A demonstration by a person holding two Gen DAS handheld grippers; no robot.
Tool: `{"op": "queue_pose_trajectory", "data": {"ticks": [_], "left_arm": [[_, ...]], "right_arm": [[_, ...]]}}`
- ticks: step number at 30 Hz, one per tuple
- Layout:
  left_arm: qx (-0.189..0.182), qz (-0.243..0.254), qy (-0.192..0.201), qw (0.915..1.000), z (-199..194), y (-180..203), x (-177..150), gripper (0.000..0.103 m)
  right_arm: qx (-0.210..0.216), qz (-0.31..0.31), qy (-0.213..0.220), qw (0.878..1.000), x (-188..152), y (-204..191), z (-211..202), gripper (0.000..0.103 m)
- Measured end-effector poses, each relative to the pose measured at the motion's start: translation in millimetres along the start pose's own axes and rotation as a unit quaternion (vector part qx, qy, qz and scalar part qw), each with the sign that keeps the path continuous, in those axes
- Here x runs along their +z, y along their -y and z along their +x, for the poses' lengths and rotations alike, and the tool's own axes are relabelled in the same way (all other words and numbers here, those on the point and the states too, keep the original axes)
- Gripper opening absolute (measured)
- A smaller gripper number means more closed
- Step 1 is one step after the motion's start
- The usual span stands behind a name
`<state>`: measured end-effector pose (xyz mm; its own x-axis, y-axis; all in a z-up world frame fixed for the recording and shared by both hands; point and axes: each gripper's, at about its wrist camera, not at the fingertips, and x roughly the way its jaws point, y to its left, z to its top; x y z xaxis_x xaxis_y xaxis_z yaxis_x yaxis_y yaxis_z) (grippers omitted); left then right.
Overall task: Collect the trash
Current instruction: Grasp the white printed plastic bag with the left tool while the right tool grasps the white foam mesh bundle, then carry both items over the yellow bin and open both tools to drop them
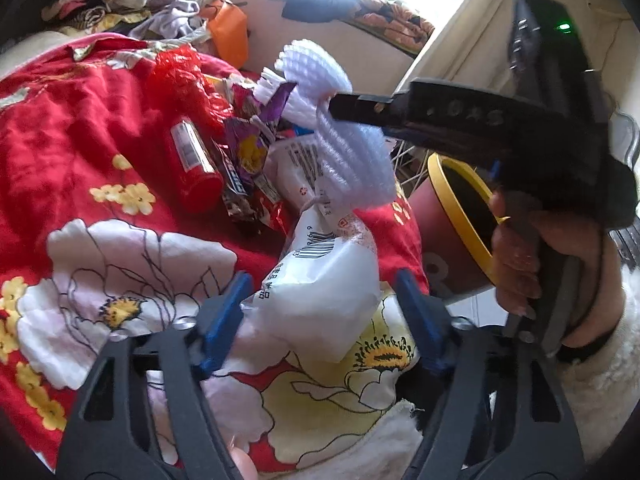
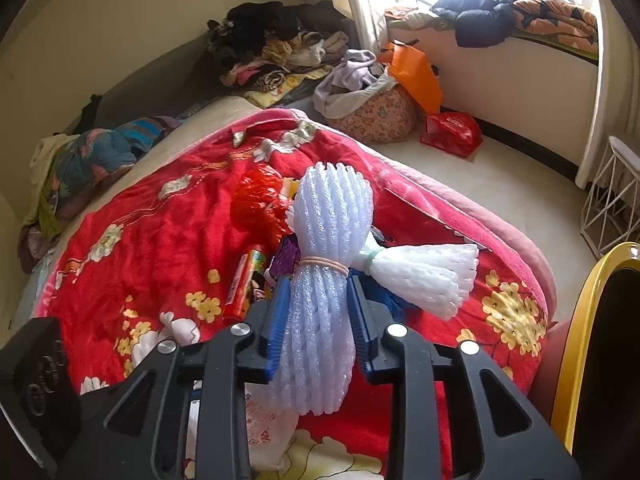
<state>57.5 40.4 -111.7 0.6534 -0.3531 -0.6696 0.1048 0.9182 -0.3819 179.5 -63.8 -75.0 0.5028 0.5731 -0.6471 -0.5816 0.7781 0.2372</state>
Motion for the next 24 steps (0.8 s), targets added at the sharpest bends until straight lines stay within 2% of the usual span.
{"op": "queue_pose_trajectory", "data": {"ticks": [5, 6, 7, 15, 24], "left_arm": [[-0.009, -0.001, 0.004, 0.9999, -3.0, 2.1, 0.3, 0.044], [-0.014, 0.001, 0.008, 0.9999, -6.1, 3.9, 0.8, 0.037], [-0.015, 0.002, 0.011, 0.9998, -11.0, 6.0, 0.1, 0.035], [-0.043, 0.012, 0.039, 0.9982, -37.9, 19.2, 11.3, 0.033], [-0.035, 0.031, 0.075, 0.9961, -57.7, 36.1, 28.3, 0.033]], "right_arm": [[0.018, 0.02, 0.02, 0.999, -3.1, 2.6, -17.4, 0.026], [0.021, 0.026, 0.026, 0.999, -4.6, 4.8, -22.4, 0.026], [0.022, 0.031, 0.031, 0.999, -5.5, 6.7, -26.1, 0.026], [0.016, 0.063, 0.079, 0.995, -8.4, 22.5, -63.7, 0.026], [-0.024, 0.081, 0.133, 0.988, -8.3, 43.7, -108.0, 0.026]]}}
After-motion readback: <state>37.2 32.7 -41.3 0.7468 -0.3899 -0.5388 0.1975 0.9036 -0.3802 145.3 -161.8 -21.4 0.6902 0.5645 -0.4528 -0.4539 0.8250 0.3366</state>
